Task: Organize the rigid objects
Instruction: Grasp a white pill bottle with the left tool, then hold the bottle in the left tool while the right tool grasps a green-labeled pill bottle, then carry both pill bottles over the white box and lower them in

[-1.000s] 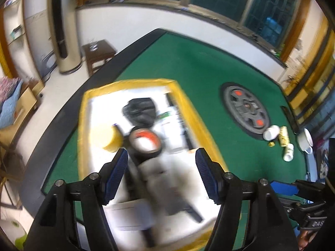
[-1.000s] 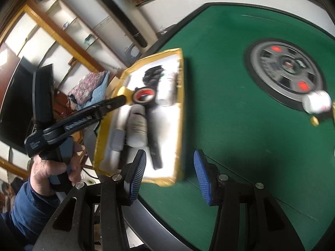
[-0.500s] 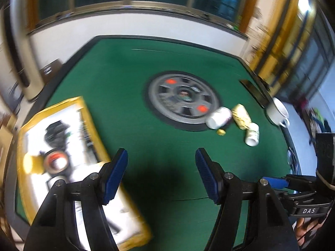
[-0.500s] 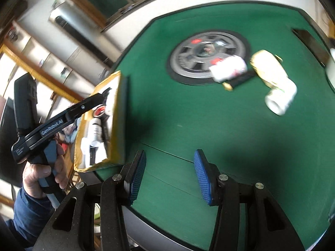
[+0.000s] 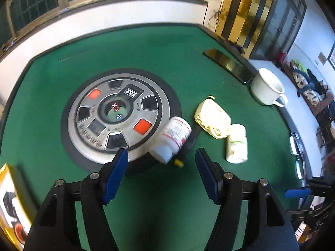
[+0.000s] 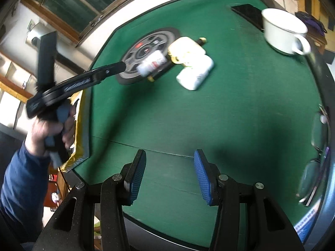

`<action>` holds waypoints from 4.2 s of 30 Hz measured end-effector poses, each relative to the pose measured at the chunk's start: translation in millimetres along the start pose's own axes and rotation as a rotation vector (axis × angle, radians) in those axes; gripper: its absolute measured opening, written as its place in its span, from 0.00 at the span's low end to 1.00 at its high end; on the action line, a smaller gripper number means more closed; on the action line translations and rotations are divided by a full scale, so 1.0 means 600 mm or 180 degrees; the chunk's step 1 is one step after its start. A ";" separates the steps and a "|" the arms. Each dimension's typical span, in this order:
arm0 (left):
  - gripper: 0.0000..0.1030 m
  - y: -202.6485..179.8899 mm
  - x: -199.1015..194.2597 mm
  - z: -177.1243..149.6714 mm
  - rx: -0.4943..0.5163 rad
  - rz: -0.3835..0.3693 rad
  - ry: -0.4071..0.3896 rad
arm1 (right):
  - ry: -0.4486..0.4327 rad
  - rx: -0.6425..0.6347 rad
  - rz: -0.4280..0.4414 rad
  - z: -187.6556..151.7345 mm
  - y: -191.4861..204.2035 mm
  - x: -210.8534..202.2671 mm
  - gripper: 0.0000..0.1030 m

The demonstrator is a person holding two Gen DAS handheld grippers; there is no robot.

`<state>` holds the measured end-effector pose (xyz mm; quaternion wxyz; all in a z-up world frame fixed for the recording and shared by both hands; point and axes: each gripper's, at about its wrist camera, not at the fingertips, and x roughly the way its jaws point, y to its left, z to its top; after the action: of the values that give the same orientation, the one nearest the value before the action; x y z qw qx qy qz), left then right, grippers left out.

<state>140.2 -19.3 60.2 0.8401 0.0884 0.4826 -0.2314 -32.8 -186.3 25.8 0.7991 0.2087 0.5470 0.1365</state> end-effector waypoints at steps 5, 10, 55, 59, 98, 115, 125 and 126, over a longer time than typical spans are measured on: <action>0.55 -0.012 0.053 0.028 0.0137 -0.0051 0.0211 | -0.0045 0.0116 -0.0013 0.014 -0.044 -0.014 0.42; 0.40 -0.019 0.092 0.049 0.0097 -0.0173 0.0321 | -0.0025 0.0191 -0.0012 0.023 -0.069 -0.017 0.42; 0.32 -0.020 -0.074 -0.214 -0.0462 0.0510 -0.0182 | 0.0208 -0.0333 -0.0262 0.071 0.076 0.071 0.34; 0.32 -0.026 -0.100 -0.219 -0.0402 0.0576 -0.0296 | 0.0166 -0.0457 -0.0197 0.055 0.106 0.066 0.34; 0.33 0.132 -0.308 -0.328 -0.1051 0.1211 -0.0885 | 0.0135 -0.1208 0.0211 0.028 0.383 0.123 0.30; 0.33 0.268 -0.320 -0.404 -0.1563 0.1487 -0.0760 | 0.0591 -0.1647 0.0476 -0.005 0.514 0.226 0.30; 0.33 0.322 -0.282 -0.423 -0.1612 0.1429 -0.0569 | 0.0788 -0.1586 0.0174 0.002 0.533 0.302 0.30; 0.33 0.325 -0.279 -0.424 -0.1615 0.1415 -0.0556 | 0.0788 -0.1581 0.0149 0.004 0.534 0.308 0.30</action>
<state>-34.8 297.2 56.3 0.9033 -0.0404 0.4199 0.0779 40.3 176.2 30.2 0.7495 0.0008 0.5853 0.3093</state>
